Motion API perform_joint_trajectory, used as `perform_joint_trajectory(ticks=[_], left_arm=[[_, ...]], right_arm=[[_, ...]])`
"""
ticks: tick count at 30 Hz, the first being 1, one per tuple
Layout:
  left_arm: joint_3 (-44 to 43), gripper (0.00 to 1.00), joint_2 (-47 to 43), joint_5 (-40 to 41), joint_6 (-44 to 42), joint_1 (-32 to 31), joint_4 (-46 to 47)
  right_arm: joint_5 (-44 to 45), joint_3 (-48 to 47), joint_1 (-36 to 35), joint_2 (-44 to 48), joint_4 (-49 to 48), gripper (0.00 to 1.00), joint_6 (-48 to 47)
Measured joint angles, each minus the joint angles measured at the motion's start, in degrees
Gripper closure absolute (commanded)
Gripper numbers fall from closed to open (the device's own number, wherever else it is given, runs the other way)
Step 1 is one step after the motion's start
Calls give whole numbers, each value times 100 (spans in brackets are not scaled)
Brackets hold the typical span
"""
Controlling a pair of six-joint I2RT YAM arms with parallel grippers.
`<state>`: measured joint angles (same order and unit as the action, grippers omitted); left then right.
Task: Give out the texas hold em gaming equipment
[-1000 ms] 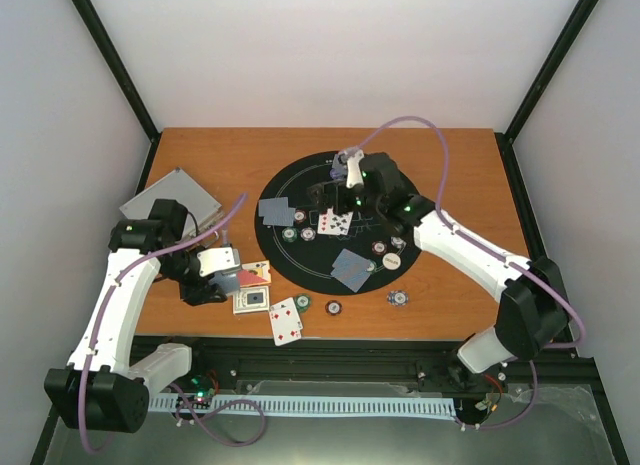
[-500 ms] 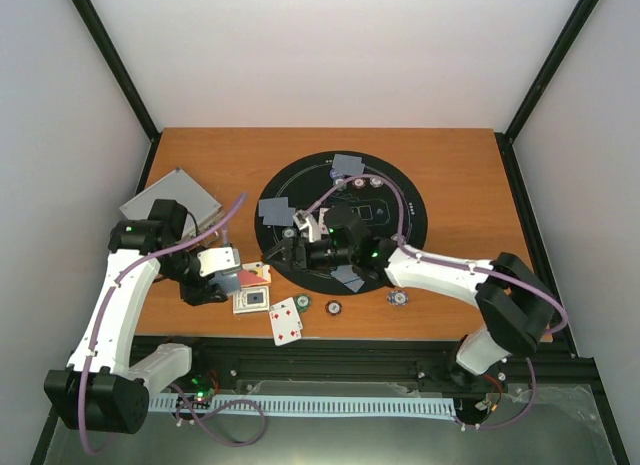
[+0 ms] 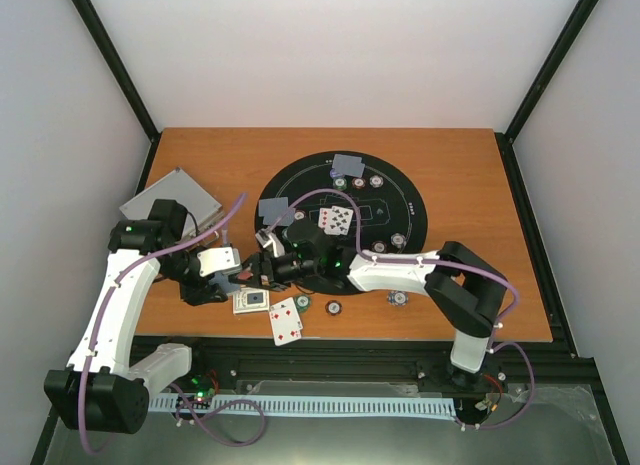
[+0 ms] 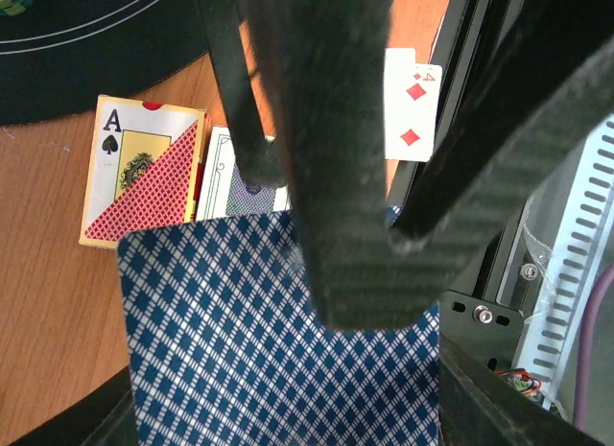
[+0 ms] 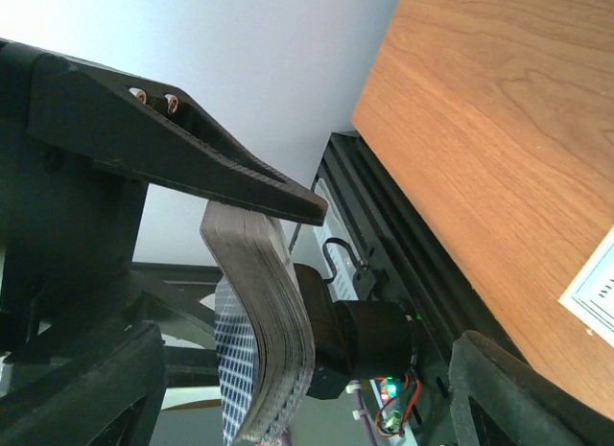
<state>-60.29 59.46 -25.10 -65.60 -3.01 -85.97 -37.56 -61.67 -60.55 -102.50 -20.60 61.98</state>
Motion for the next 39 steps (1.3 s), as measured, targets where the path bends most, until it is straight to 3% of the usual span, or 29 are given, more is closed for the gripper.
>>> perform_joint_trajectory(ticks=[17,30,39], left_arm=[[0,99,0,101,0,0,17],[2,99,33,164,7,0,90],[2,99,33,223,4,0,164]], right_arm=[[-361,-765,-173,-1285,-1034,33,785],[-590,-260,81,-1156,-1626,48,815],[-654,-221,210,-929,-1244,58,540]])
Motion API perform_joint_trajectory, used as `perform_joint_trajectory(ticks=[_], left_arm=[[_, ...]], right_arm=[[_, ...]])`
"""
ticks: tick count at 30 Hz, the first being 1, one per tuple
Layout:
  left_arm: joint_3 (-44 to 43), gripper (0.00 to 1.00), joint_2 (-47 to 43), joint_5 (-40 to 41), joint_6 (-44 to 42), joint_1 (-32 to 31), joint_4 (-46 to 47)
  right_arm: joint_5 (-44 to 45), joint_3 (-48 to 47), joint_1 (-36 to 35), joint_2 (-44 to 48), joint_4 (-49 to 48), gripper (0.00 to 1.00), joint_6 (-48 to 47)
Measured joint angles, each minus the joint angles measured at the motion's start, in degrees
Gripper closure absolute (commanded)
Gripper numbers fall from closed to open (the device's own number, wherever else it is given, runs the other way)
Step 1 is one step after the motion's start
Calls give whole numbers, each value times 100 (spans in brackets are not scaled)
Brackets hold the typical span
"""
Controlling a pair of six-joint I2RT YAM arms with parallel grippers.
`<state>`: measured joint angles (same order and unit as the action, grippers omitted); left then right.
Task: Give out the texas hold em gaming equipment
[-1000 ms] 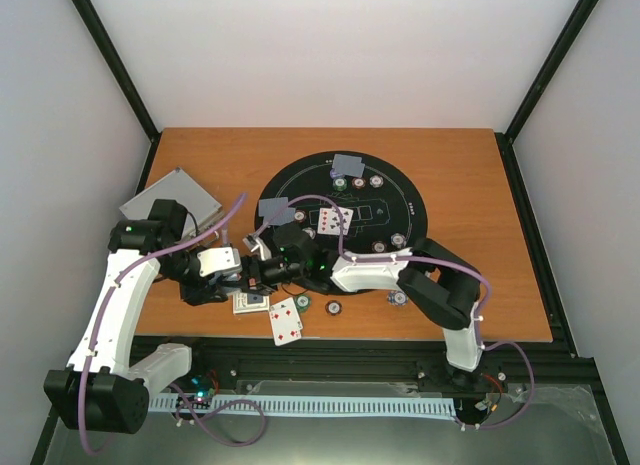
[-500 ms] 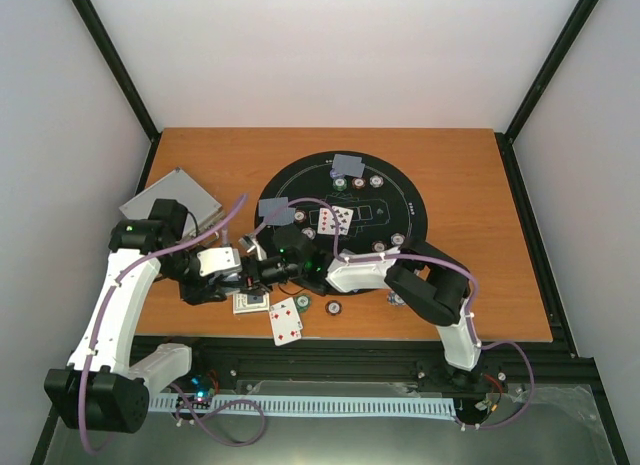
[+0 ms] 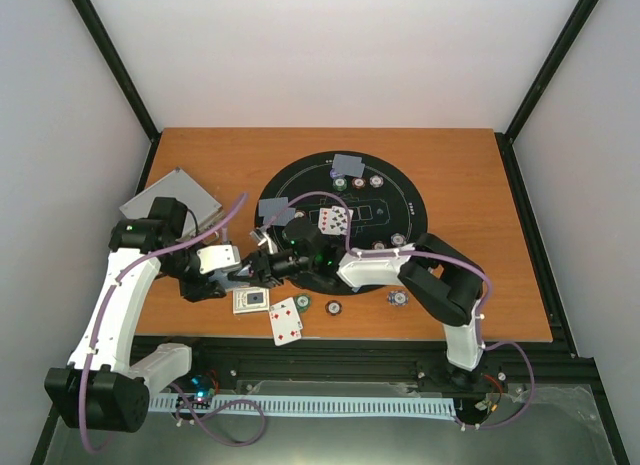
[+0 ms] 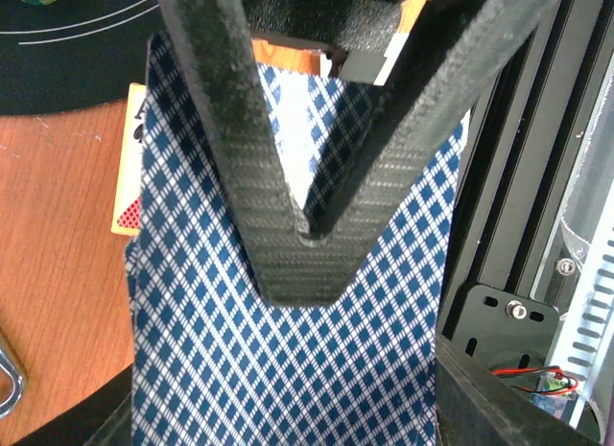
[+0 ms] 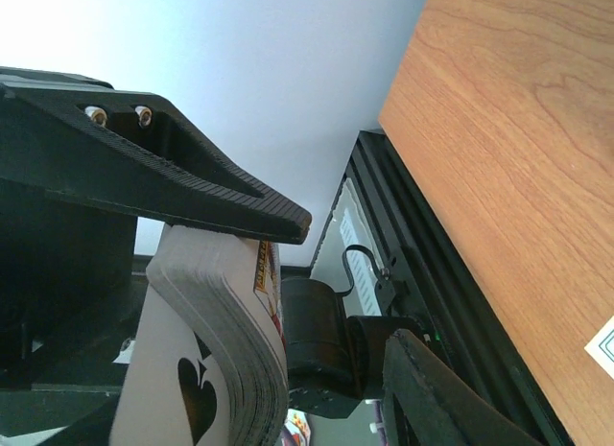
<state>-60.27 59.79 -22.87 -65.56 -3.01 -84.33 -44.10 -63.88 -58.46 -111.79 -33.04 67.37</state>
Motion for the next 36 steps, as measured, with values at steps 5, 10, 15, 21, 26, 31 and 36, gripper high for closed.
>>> perform_joint_trajectory(ticks=[5,10,15,21,26,31,36], left_arm=[[0,99,0,2,2,0,2],[0,99,0,-11,0,0,-66],[0,99,-2,-114,0,0,-157],[0,99,-7,-162,0,0,-173],[0,99,-7,-179,0,0,-170],[0,99,-7,-181,0,0,-170],[0,99,-7,-179,0,0,-170]], right_arm=[[13,55,87,229,286,70,-138],[142,201,269,481,529,89,-205],[367,201,413,494,975,97,-310],[455,208,522,765,1635,97,-612],[605,2,1222,1357,2986,97,-1495],[2286,-1609,1838,1246,5342,97,-3456],[5158,-2706,1825,721,6304,97,-5523]])
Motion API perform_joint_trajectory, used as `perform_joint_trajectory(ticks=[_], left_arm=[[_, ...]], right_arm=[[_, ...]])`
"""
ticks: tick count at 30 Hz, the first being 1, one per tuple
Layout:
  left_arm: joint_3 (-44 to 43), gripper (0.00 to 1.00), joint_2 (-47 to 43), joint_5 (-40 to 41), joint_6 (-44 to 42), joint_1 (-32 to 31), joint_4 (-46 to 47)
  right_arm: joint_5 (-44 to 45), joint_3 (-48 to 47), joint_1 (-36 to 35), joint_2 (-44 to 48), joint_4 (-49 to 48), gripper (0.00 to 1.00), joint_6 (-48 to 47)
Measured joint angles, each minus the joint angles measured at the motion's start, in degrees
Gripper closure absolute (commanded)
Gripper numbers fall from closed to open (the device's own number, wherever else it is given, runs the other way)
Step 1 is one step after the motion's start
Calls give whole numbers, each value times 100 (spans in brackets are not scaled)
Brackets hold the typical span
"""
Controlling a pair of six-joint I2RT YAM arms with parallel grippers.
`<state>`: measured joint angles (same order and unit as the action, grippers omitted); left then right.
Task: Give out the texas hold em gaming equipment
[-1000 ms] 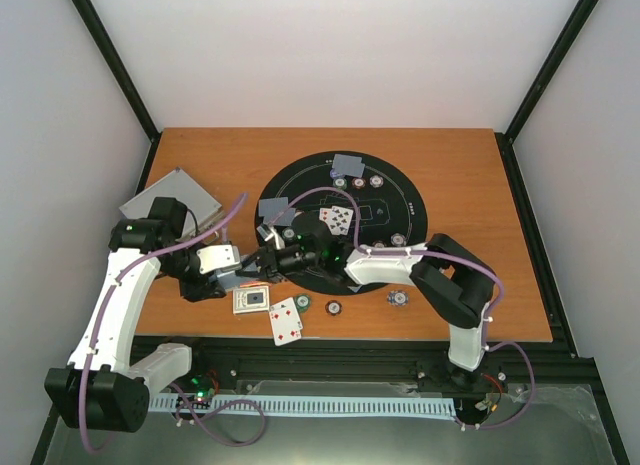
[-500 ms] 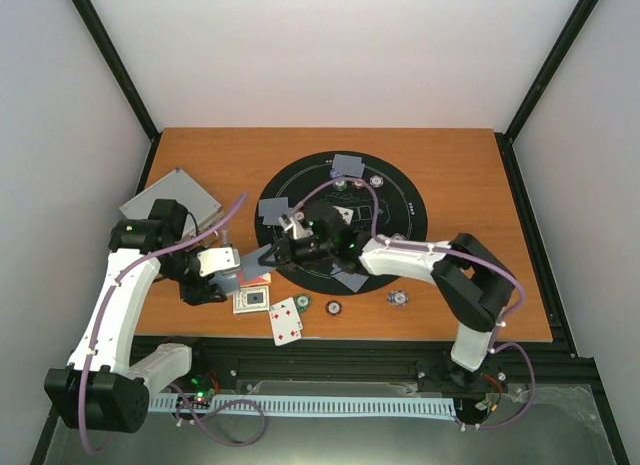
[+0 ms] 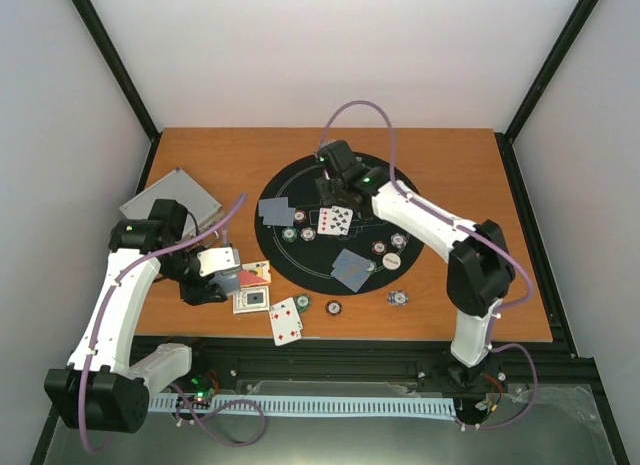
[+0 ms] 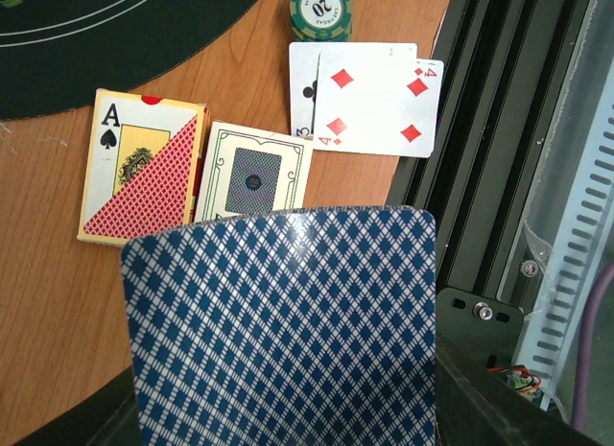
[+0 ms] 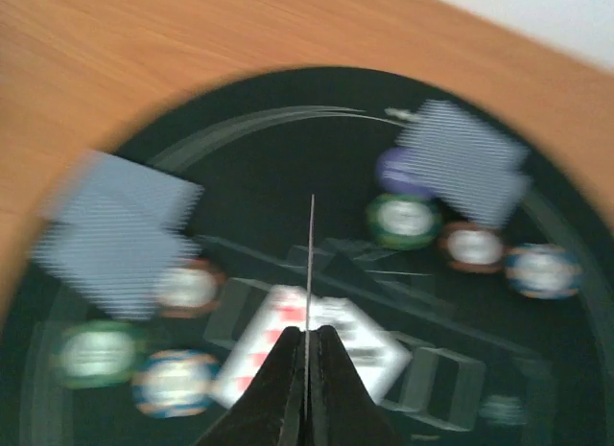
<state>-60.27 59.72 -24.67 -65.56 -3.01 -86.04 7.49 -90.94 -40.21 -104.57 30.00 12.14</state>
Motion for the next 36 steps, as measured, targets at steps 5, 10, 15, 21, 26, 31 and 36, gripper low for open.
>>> perform_joint_trajectory(ticks=[5,10,15,21,26,31,36], left_arm=[[0,99,0,0,0,0,0],[0,99,2,0,0,0,0],[0,99,2,2,2,0,2],[0,99,4,2,2,0,2],[0,99,4,2,2,0,2],[0,99,4,2,2,0,0],[0,99,0,0,2,0,0]], right_arm=[[2201,234,-39,-697,-308,97,-1930],[3191,715,-90,-1279,-1064,97,-3484],[3442,914,-122,-1419,-1532,97,-4140],[3381,1189,-188,-1419,-1755,97,-4308],[3176,1478,-245,-1419,-1602,90,-4140],[2977,1609,-267,-1419,-1305,70,-3888],[2575,1523,-271,-1207,-796,38,-3340]])
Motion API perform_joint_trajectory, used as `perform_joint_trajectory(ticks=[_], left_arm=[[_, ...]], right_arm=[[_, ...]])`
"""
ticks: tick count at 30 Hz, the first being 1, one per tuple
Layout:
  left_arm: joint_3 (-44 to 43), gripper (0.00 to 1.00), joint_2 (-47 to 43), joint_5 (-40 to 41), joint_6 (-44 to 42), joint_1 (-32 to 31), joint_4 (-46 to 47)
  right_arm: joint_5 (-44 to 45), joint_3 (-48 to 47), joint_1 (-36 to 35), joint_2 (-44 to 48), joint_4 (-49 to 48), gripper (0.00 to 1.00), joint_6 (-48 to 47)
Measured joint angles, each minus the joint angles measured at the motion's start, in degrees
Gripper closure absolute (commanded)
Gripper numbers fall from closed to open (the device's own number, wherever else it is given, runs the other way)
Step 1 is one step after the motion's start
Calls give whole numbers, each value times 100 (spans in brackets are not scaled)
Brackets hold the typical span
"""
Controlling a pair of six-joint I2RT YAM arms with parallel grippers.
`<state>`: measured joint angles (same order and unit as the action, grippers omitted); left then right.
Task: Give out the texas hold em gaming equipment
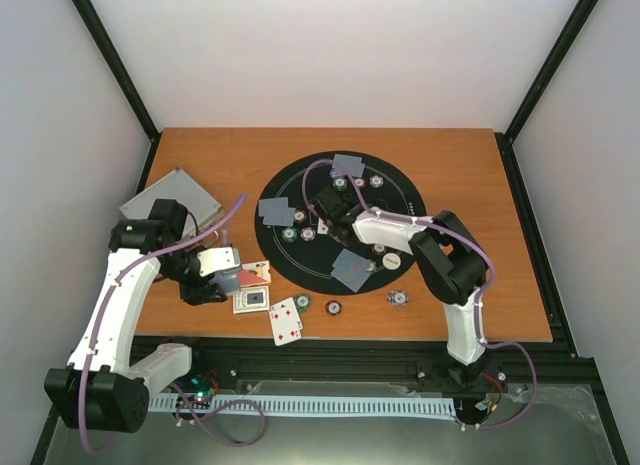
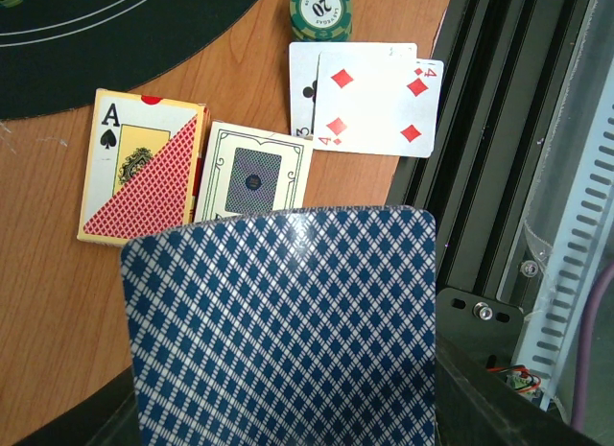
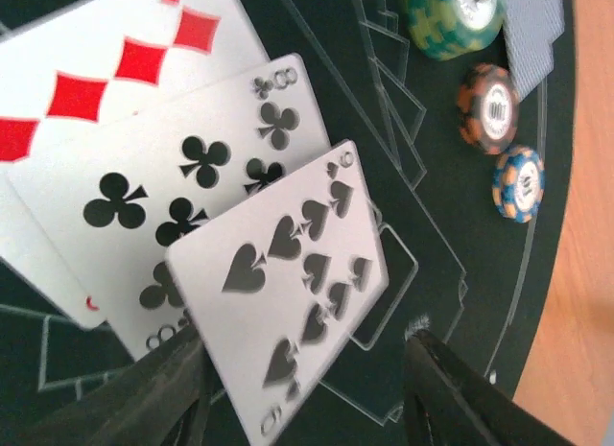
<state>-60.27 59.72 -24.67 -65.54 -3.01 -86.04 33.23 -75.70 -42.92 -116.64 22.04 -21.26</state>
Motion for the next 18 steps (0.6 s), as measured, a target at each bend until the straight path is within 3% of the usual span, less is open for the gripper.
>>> perform_joint_trajectory(ticks=[5,9,13,18], left_arm=[[-2,99,0,0,0,0,-15],[-4,99,0,0,0,0,-42],[-11,99,-31,0,0,0,-61],[-11,99,-98,-7,0,0,-72]], right_arm=[[-195,-308,-20,599,564,29,520],[-304,-538,-28,1123,813,2,957],[-737,-481,-17,1899,901,0,1609],[-2406,-13,175,3115,437,0,2999]])
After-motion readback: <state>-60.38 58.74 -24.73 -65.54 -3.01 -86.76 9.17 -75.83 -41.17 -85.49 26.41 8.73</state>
